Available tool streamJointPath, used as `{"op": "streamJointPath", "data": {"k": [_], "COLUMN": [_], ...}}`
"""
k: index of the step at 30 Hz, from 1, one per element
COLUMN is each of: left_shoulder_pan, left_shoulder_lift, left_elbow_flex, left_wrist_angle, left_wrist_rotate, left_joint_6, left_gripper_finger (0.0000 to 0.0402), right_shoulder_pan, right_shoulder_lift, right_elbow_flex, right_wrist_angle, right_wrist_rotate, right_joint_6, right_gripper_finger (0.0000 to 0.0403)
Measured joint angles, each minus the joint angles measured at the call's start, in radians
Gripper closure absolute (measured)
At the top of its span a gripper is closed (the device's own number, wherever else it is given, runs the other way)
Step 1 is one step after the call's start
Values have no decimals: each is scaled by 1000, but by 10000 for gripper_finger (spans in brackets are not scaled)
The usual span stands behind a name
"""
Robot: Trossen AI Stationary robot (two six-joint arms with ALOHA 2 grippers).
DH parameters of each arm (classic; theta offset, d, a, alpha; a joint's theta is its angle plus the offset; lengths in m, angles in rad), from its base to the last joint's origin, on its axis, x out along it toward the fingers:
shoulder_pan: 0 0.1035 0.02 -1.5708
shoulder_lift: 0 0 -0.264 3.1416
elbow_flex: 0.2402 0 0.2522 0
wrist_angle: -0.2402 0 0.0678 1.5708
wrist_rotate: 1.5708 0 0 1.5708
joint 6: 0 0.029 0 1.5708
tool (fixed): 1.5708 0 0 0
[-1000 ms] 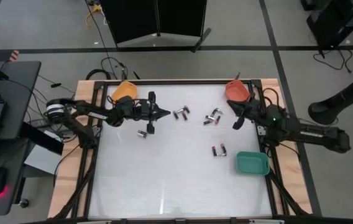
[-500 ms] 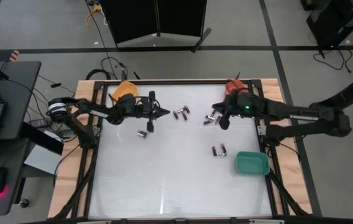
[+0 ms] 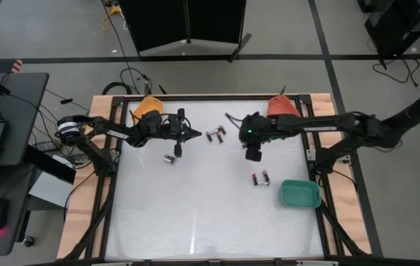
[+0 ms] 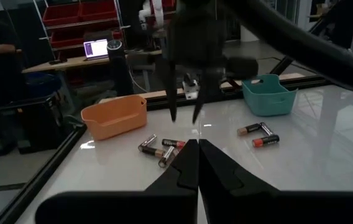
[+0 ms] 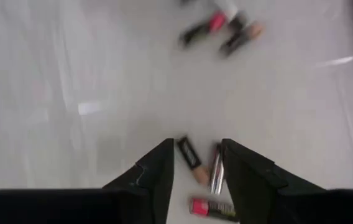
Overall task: Sort batteries
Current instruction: Put the brown battery into the green bin
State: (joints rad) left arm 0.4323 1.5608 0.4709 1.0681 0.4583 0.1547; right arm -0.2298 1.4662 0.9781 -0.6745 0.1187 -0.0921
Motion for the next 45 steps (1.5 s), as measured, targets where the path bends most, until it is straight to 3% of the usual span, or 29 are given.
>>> {"op": "streamJointPath", "data": {"k": [11, 30, 35, 41, 45], "left_shoulder_pan": [0, 0, 0, 0, 0], "left_shoulder_lift": [0, 0, 0, 0, 0], "left_elbow_flex": [0, 0, 0, 0, 0], "left_wrist_angle": [-6, -51, -52, -51, -51], "left_wrist_rotate": [0, -8, -16, -19, -20], "left_joint_6": [30, 50, 50, 50, 50], "left_gripper_finger": [392, 392, 391, 390, 390], "right_shoulder_pan": [-1, -29, -28, -27, -10], "right_shoulder_lift": [205, 320, 327, 328, 318], "right_elbow_flex": [36, 41, 41, 40, 42], "right_wrist_angle": [-17, 23, 22, 12, 8], "right_wrist_rotate": [-25, -11, -11, -15, -8], "right_joint_6": [-142, -180, -174, -174, -174], "right_gripper_finger": [242, 247, 271, 346, 348]}}
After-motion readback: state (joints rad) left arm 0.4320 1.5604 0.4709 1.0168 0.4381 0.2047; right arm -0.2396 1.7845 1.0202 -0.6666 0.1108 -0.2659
